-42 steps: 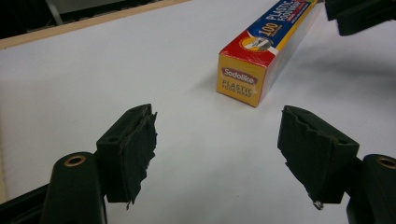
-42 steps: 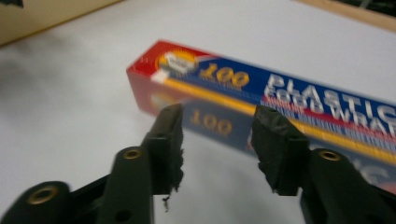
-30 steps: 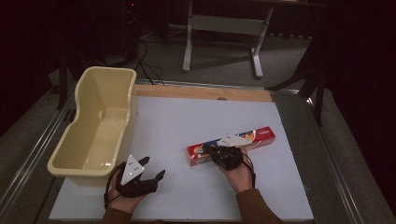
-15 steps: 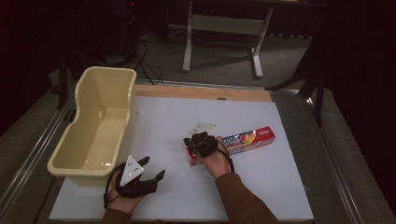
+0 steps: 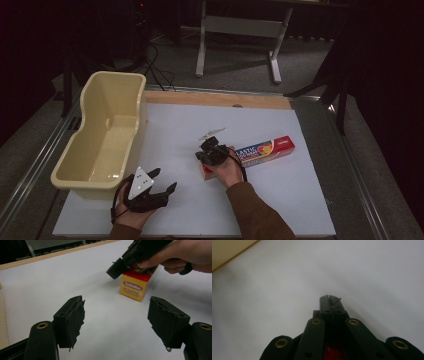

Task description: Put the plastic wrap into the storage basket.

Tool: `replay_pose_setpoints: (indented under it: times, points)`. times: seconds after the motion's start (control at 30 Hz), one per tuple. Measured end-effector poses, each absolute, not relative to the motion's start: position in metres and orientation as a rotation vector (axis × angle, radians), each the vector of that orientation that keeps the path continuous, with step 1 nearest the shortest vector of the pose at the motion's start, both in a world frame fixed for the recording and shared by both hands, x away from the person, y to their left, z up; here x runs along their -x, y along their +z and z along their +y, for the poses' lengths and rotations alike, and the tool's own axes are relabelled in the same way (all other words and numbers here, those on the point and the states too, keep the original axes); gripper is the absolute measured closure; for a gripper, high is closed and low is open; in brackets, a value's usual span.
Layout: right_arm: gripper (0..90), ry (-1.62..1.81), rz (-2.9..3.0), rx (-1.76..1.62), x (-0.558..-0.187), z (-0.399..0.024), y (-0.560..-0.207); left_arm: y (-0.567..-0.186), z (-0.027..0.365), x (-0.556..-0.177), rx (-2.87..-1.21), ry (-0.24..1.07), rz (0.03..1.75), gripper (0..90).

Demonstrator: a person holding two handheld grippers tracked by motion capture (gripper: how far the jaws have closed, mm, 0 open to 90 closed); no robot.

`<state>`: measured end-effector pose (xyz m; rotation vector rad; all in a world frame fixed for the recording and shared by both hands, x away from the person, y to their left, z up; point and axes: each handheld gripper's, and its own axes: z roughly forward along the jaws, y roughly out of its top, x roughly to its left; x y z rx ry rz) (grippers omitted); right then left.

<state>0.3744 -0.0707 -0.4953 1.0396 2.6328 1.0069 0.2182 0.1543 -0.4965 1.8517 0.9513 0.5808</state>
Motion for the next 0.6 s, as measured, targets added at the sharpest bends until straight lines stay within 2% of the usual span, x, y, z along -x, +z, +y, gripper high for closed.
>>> replay_pose_setpoints:
  times: [0.3, 0.6]
  points:
    - [90.0, 0.956, 2.749, -0.986, -0.349, -0.084, -0.491, -0.497, 0.155, -0.218, -1.849, 0.581, 0.956, 29.3]
    - [90.0, 0.93, 2.85, -0.934, -0.302, -0.118, -0.488, -0.497, 0.154, -0.218, -1.849, 0.586, 0.958, 29.6]
